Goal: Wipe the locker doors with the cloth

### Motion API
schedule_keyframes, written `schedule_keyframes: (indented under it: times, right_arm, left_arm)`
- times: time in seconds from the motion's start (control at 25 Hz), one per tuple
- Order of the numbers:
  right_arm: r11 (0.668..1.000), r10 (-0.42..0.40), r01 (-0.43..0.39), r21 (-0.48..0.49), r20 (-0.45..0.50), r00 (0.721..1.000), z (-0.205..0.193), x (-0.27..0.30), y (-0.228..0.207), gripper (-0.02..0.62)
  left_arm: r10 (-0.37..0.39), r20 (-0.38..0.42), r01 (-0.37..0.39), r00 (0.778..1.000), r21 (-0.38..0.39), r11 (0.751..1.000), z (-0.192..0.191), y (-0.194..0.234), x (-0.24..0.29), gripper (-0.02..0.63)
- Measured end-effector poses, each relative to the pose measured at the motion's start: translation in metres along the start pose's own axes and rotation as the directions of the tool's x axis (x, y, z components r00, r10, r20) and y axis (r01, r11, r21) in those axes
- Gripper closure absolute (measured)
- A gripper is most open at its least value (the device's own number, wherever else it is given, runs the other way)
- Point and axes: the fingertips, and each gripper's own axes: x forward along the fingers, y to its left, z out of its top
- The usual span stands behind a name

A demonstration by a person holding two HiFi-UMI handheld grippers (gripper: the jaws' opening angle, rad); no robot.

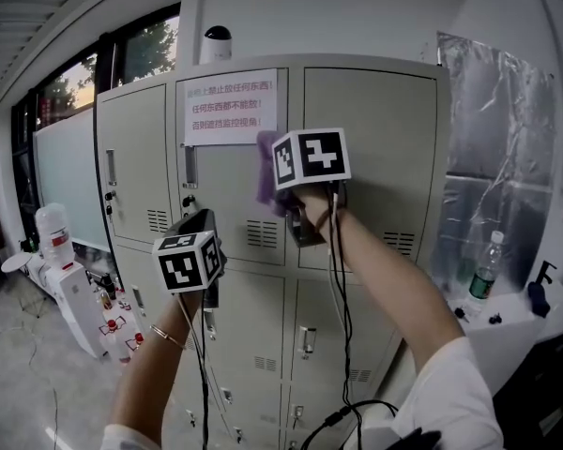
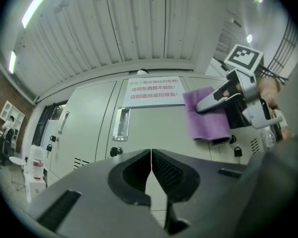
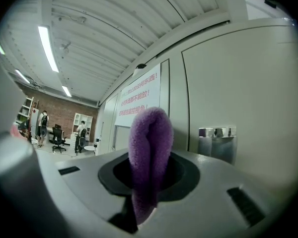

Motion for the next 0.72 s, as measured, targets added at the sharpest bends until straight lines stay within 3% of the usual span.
schedule_keyframes:
  times: [0.72]
  right_arm:
    - [0.997,-0.067,0.067,0.027,0.006,0.998,-0.003,-0.054,-0.063,0.529]
  left_arm:
    - [-0.059,-0.018,0.059,0.998,-0.005,0.998,-0.010,-0.041,0.009,0.597]
